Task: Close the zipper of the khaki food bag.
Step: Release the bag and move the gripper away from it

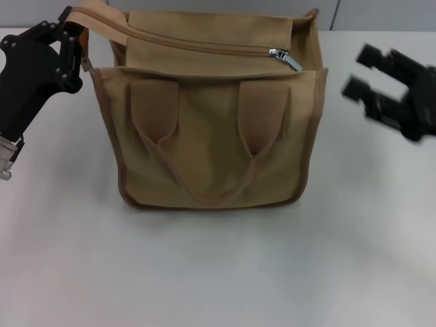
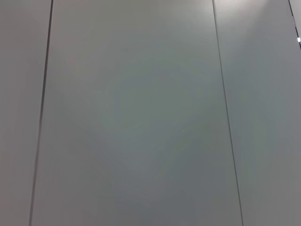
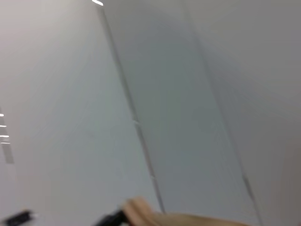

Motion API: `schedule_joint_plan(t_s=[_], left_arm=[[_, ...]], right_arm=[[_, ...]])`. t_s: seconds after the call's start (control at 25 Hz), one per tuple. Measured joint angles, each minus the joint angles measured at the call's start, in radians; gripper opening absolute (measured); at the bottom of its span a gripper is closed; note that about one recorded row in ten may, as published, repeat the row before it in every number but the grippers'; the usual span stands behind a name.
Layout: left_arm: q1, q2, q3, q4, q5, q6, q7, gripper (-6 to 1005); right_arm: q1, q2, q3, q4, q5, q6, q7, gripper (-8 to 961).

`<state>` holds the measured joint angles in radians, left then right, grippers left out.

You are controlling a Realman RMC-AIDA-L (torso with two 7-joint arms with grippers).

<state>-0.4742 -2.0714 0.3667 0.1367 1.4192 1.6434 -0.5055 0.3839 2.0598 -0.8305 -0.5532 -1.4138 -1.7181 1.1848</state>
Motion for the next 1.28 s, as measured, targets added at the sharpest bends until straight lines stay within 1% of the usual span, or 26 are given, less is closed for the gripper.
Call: schedule_joint_plan(t_s=[0.16,0.32,0.36,0.4,0.48,0.52,0.56,0.76,1.0,1.08,1.2,1.24,1.28], left_arm=[[0.000,0.000,0.000,0.001,0.002,-0.003,-0.003,21],[0.000,0.001,0.000,0.000,0.002,-0.007,-0.005,20],[0.000,0.001,0.000,-0.001,0.003,-0.007,-0.005,20],[0.000,0.001,0.000,-0.001,0.003,-0.007,-0.005,26],[0.001,0.001,0.000,-0.002,0.003,-0.009,-0.005,39],[0.001,0.001,0.000,-0.002,0.003,-0.011,-0.005,45],[0.001,0.001,0.000,-0.003,0.003,-0.013,-0.006,52],[0.001,0.001,0.004,0.000,0.005,-0.019,-0.033,83],[0.008,0.005,0.010,0.021,0.007,-0.043,-0.142,121],[0.018,0.005,0.036,0.056,0.009,-0.063,-0.201,134],[0.044,0.011,0.117,0.144,0.010,-0.086,-0.339,153],[0.057,0.016,0.156,0.186,0.010,-0.093,-0.409,204],[0.057,0.016,0.156,0.186,0.010,-0.093,-0.409,256]], right_arm=[[-0.054,-0.014,0.001,0.030,-0.053,-0.127,-0.164,676],[-0.076,-0.013,0.003,0.037,-0.200,-0.152,-0.264,771],[-0.072,-0.009,0.001,0.047,-0.277,-0.138,-0.293,795],[-0.072,-0.009,0.001,0.047,-0.277,-0.138,-0.293,795],[-0.059,-0.002,0.000,0.066,-0.346,-0.108,-0.317,795],[-0.046,0.003,0.000,0.082,-0.389,-0.071,-0.332,795],[-0.046,0.003,0.000,0.082,-0.389,-0.071,-0.332,795],[-0.038,0.017,0.005,0.091,-0.417,-0.016,-0.337,795],[-0.026,0.017,0.007,0.091,-0.419,-0.011,-0.338,795],[-0.024,0.017,0.007,0.092,-0.419,-0.011,-0.338,795],[-0.018,0.017,0.008,0.092,-0.420,-0.011,-0.336,795],[-0.015,0.017,0.008,0.092,-0.420,-0.011,-0.335,795],[-0.014,0.017,0.008,0.092,-0.420,-0.010,-0.333,795]])
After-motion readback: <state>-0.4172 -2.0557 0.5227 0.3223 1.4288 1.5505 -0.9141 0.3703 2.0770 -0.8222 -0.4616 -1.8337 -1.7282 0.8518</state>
